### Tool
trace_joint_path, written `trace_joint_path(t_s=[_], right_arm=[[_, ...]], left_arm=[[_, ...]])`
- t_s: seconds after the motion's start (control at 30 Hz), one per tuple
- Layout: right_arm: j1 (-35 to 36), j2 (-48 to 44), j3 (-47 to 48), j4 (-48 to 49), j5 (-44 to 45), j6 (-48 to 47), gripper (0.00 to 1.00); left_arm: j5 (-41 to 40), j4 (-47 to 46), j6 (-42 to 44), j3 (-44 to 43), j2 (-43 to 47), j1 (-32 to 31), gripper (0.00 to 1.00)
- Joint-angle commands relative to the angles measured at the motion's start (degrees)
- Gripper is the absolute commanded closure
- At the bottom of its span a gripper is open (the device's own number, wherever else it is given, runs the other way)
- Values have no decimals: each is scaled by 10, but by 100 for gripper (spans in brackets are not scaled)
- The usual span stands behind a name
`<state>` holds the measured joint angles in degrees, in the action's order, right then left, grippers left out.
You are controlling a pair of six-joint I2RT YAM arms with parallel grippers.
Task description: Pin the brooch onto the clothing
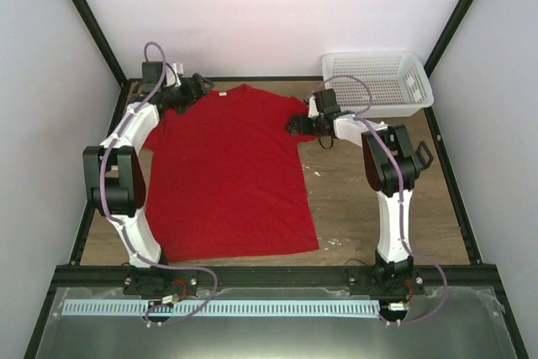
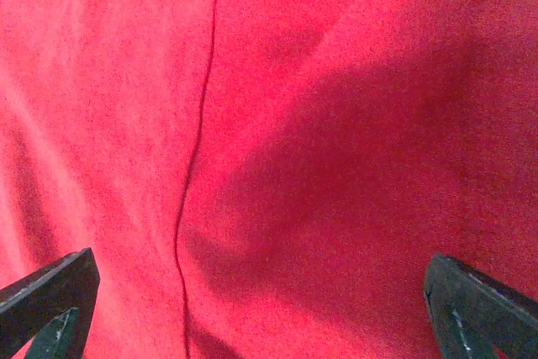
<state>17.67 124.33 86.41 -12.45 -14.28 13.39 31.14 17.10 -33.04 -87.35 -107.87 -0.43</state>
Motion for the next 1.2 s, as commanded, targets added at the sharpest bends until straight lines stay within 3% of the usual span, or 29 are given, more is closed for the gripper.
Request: trace_joint_path(t_s=[0.0,0.2,0.47,0.87,1.17], right_arm=[[-12,-24,-78,-23,21,30,0],[-18,-69,-149,-18,75,26,0],[15,-116,-65,-23,48,-7,0],[59,123,296,-67,-45,2,0],[51,239,412,-93,-10,-24,0]], left_arm=[[12,5,16,21,50,2,4],[-13,35,53,48,78,21,3],[-62,72,80,56,75,45,3],[-103,85,95,53,43,62,2],[-128,69,101,51,19,114,1]])
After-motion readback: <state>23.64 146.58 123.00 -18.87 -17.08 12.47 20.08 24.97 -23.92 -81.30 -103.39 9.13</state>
